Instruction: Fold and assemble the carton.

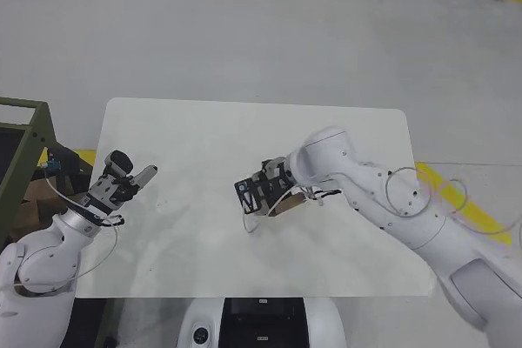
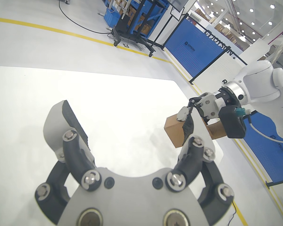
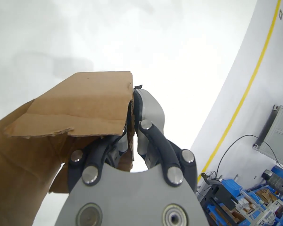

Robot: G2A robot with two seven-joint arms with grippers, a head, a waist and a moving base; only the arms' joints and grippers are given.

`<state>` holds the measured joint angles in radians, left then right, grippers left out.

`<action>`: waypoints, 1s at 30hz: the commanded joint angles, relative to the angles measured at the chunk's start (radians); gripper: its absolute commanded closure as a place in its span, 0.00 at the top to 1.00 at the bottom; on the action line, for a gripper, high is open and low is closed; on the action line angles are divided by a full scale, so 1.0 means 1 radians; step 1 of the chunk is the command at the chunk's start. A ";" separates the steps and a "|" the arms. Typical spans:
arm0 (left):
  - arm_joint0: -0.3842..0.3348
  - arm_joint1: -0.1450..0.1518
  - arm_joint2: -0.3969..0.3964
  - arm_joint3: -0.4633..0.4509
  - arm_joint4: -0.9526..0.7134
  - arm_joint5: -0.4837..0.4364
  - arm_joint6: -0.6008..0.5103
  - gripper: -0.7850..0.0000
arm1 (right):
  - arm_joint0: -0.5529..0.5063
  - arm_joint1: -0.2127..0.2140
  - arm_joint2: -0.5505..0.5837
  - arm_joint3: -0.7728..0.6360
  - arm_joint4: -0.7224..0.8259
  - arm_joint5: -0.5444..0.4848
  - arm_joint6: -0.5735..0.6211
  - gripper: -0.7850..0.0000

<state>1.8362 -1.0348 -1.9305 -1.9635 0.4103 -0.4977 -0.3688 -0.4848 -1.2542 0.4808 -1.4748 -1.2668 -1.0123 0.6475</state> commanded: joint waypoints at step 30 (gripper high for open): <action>0.000 0.000 0.000 0.000 0.000 0.000 0.000 1.00 | 0.029 -0.074 -0.112 0.262 -0.200 0.060 -0.145 0.00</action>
<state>1.8362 -1.0348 -1.9305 -1.9635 0.4103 -0.4977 -0.3688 -0.4555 -1.3258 0.3691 -1.2182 -1.4664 -0.9522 0.5052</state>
